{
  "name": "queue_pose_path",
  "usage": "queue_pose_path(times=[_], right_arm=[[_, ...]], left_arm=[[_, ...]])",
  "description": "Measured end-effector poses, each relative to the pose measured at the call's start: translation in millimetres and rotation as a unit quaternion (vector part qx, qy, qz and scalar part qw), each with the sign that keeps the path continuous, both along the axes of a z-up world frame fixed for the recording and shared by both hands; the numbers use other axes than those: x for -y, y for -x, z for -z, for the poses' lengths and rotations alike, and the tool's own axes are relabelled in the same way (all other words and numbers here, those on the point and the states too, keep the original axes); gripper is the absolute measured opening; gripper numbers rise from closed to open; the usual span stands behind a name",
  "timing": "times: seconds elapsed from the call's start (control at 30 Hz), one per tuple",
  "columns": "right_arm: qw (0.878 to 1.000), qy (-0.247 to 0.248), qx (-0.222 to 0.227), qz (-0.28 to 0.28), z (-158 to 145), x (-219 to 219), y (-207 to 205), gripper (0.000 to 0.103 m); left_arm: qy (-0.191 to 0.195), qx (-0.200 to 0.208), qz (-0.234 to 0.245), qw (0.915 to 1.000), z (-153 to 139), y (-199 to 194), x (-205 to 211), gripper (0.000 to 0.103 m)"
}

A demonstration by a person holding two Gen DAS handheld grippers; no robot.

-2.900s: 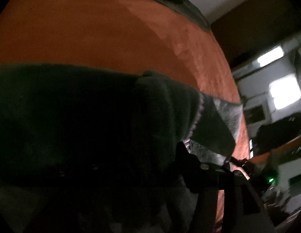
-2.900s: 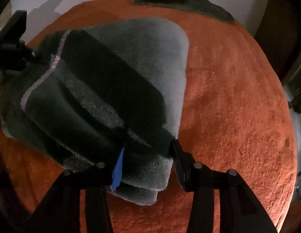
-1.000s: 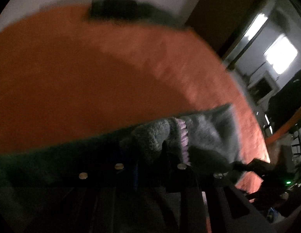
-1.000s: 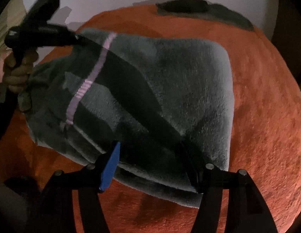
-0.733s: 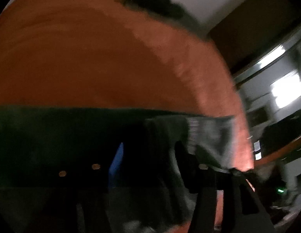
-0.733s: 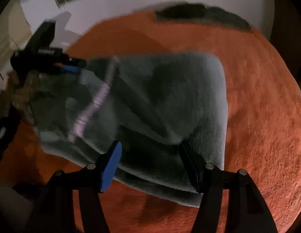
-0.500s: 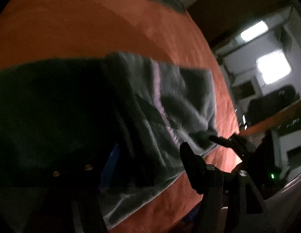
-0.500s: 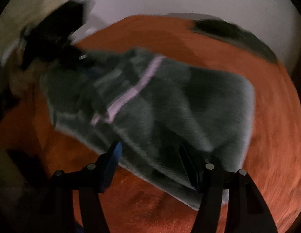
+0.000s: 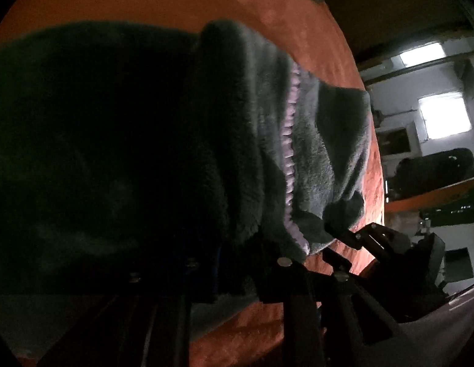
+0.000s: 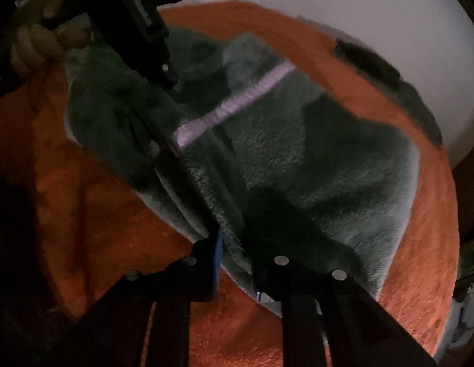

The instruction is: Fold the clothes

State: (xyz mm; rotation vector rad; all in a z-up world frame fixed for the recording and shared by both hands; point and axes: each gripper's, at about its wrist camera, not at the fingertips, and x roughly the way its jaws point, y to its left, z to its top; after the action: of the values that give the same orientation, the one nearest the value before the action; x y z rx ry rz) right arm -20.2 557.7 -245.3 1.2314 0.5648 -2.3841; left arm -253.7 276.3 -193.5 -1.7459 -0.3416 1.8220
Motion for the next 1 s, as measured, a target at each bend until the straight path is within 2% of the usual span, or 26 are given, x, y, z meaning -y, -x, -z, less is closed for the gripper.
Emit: queue_pose_path(times=[0.03, 0.07, 0.1, 0.17, 0.23, 0.27, 0.37, 0.4, 0.5, 0.57, 0.67, 0.77, 0.87, 0.93, 0.97, 1.0], right_arm=[[1.000, 0.025, 0.004, 0.001, -8, -7, -1, 0.026], [0.998, 0.059, 0.006, 0.004, -19, -16, 0, 0.038], [0.996, 0.088, 0.010, 0.019, -26, -28, 2, 0.044], [0.987, 0.136, 0.019, 0.079, -30, -61, 6, 0.046], [0.973, 0.183, 0.029, 0.139, -35, -95, 10, 0.046], [0.966, 0.191, 0.039, 0.168, -30, -109, 12, 0.046], [0.954, 0.160, 0.080, 0.239, 4, -135, 15, 0.035], [0.954, 0.166, 0.072, 0.240, -3, -137, 13, 0.035], [0.951, 0.183, 0.049, 0.243, -22, -144, 8, 0.035], [0.950, 0.193, 0.033, 0.243, -35, -149, 7, 0.035], [0.952, 0.203, 0.016, 0.228, -47, -152, 34, 0.035], [0.947, 0.203, 0.015, 0.250, -49, -152, 87, 0.035], [0.933, 0.181, 0.054, 0.305, -27, -158, 128, 0.035], [0.923, 0.169, 0.080, 0.336, 1, -167, 141, 0.035], [0.916, 0.179, 0.092, 0.346, 15, -173, 142, 0.035], [0.909, 0.195, 0.100, 0.355, 25, -179, 143, 0.038]], left_arm=[[-0.008, -0.009, -0.008, 0.9999, -7, 1, 5, 0.023], [-0.016, -0.019, -0.017, 0.9996, -15, 2, 10, 0.023], [-0.025, -0.029, -0.025, 0.9990, -23, 2, 16, 0.028], [-0.033, -0.052, -0.029, 0.9977, -41, 5, 22, 0.032], [-0.034, -0.074, -0.028, 0.9963, -51, 6, 23, 0.039], [-0.035, -0.085, -0.027, 0.9954, -56, 6, 24, 0.040], [-0.014, -0.081, -0.012, 0.9965, -37, 2, 8, 0.041], [0.012, -0.074, -0.002, 0.9972, -23, -2, 2, 0.041], [0.044, -0.065, -0.006, 0.9969, -3, -7, 9, 0.041], [0.034, -0.064, -0.024, 0.9971, -10, -5, 20, 0.041], [0.019, -0.113, -0.039, 0.9926, -39, 7, 23, 0.041], [-0.006, -0.175, -0.046, 0.9834, -63, 19, 7, 0.041], [-0.002, -0.188, -0.023, 0.9819, -54, 24, -17, 0.041], [0.044, -0.180, -0.020, 0.9825, -30, 31, -28, 0.040], [0.051, -0.170, -0.023, 0.9838, -18, 33, -28, 0.040], [0.051, -0.172, -0.026, 0.9834, -13, 33, -23, 0.035]])
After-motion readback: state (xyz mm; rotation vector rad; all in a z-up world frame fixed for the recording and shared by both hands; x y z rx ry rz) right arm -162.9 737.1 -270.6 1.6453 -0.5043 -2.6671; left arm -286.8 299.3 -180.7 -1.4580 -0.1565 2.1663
